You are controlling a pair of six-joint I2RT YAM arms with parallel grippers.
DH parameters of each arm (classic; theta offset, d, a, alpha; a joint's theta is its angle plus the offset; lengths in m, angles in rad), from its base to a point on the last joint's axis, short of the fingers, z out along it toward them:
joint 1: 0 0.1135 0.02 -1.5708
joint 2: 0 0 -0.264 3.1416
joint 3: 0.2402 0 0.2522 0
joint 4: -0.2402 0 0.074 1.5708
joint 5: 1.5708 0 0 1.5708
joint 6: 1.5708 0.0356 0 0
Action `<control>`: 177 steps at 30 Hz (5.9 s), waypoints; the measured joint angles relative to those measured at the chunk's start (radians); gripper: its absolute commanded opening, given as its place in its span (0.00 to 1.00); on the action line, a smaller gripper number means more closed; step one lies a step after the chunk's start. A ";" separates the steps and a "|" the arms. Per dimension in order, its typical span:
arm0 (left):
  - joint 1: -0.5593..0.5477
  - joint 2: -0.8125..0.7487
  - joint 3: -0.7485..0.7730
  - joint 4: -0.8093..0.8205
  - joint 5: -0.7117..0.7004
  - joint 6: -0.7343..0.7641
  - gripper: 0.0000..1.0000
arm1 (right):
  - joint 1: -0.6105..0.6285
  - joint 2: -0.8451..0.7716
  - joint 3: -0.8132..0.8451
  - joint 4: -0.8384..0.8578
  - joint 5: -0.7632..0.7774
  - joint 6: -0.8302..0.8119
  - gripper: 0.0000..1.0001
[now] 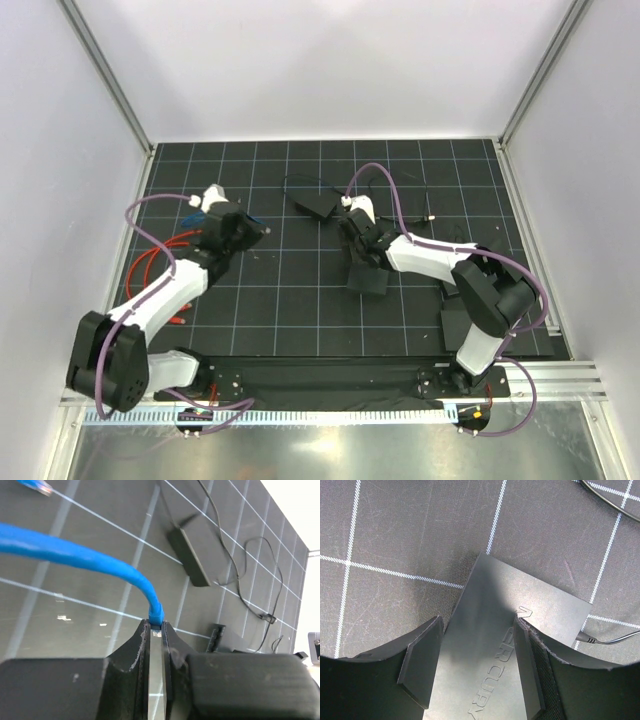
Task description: Pull the plug from the switch port
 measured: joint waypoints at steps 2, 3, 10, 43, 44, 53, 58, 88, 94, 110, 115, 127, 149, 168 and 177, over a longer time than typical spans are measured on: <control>0.072 -0.035 0.008 -0.057 0.052 0.038 0.00 | 0.000 0.000 0.000 0.000 0.000 0.000 0.65; 0.110 -0.055 0.008 -0.084 0.084 0.052 0.00 | 0.000 0.000 0.000 0.000 -0.001 0.000 0.65; 0.333 -0.157 -0.011 -0.216 0.201 0.104 0.00 | 0.000 0.000 -0.001 0.007 -0.008 0.000 0.65; 0.422 -0.526 -0.188 -0.274 0.287 0.090 0.54 | -0.027 -0.071 0.013 -0.093 -0.114 0.058 0.68; 0.385 -0.507 -0.184 -0.260 0.286 0.090 0.54 | -0.033 -0.090 0.011 -0.105 -0.118 0.063 0.69; -0.005 -0.133 -0.032 -0.101 0.247 0.113 0.56 | -0.137 -0.399 -0.168 -0.138 -0.178 0.114 0.73; -0.064 0.019 0.034 0.030 0.244 0.119 0.56 | -0.163 -0.411 -0.279 -0.135 -0.231 0.134 0.74; -0.210 0.439 0.087 0.460 0.350 0.293 0.44 | -0.125 -0.121 -0.239 0.232 -0.457 0.130 0.74; -0.210 0.382 0.061 0.448 0.276 0.296 0.33 | -0.036 -0.032 -0.153 0.259 -0.465 0.156 0.73; -0.297 0.439 0.196 0.287 0.204 0.333 0.35 | -0.272 -0.127 -0.196 0.278 -0.430 0.422 0.67; -0.343 0.468 0.279 0.177 0.116 0.346 0.27 | -0.286 -0.121 -0.246 0.361 -0.473 0.550 0.59; -0.374 0.591 0.416 -0.072 -0.085 0.276 0.26 | -0.304 0.040 -0.336 0.684 -0.549 0.888 0.48; -0.378 0.630 0.487 -0.164 -0.163 0.238 0.26 | -0.266 0.134 -0.339 0.831 -0.536 1.084 0.38; -0.320 0.632 0.418 -0.020 -0.080 0.038 0.00 | -0.254 0.209 -0.370 0.976 -0.505 1.275 0.09; -0.315 0.565 0.280 0.104 -0.157 -0.082 0.00 | -0.241 0.213 -0.421 1.064 -0.447 1.325 0.01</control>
